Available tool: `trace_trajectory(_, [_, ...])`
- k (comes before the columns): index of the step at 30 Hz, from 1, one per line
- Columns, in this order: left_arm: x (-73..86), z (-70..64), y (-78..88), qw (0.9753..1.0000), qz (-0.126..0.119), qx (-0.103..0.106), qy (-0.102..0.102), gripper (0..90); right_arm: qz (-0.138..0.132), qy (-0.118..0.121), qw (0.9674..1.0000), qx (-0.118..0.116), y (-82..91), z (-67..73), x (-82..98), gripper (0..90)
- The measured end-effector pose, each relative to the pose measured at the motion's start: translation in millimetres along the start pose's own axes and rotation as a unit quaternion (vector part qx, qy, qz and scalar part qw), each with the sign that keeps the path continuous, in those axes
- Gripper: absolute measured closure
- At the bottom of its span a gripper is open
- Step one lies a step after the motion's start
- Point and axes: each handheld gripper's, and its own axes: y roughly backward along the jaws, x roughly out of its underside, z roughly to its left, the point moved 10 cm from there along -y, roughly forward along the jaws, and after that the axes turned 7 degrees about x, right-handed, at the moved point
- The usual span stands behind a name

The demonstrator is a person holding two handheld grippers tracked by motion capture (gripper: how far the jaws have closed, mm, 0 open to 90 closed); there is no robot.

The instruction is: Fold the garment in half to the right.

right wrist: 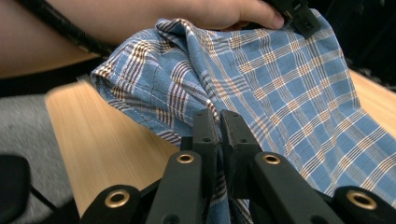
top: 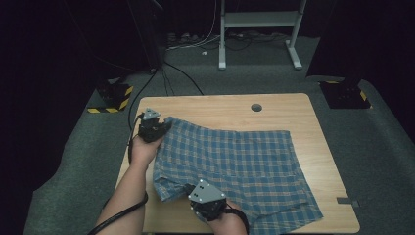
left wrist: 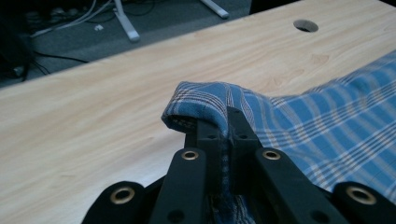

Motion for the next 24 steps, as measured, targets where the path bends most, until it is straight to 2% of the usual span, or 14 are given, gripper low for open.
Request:
trace_trajectory(5, [-26.6,7.0,32.3,0.9996,-0.029,-0.002,0.0,86.4,-0.026,0.008,0.9996,-0.008,-1.4,11.3,-28.7,84.7])
trace_trajectory(10, [-50.4,-2.6,41.4,0.9979,-0.062,0.009,0.019,86.4,-0.041,0.006,0.9991,0.0,3.0,4.3,-40.5,84.7])
trace_trajectory(13, [-61.3,-12.8,35.0,0.9968,-0.072,0.012,0.031,86.4,-0.047,0.005,0.9987,0.018,9.2,-6.0,-39.4,84.7])
trace_trajectory(17, [-73.6,-27.2,20.0,0.9947,-0.079,0.02,0.063,86.4,-0.05,0.012,0.9977,0.043,19.6,-20.5,-30.1,84.7])
trace_trajectory(24, [-84.0,-61.6,-19.1,0.9956,-0.068,0.014,0.062,86.2,-0.044,0.008,0.9954,0.085,37.4,-47.4,0.1,84.7])
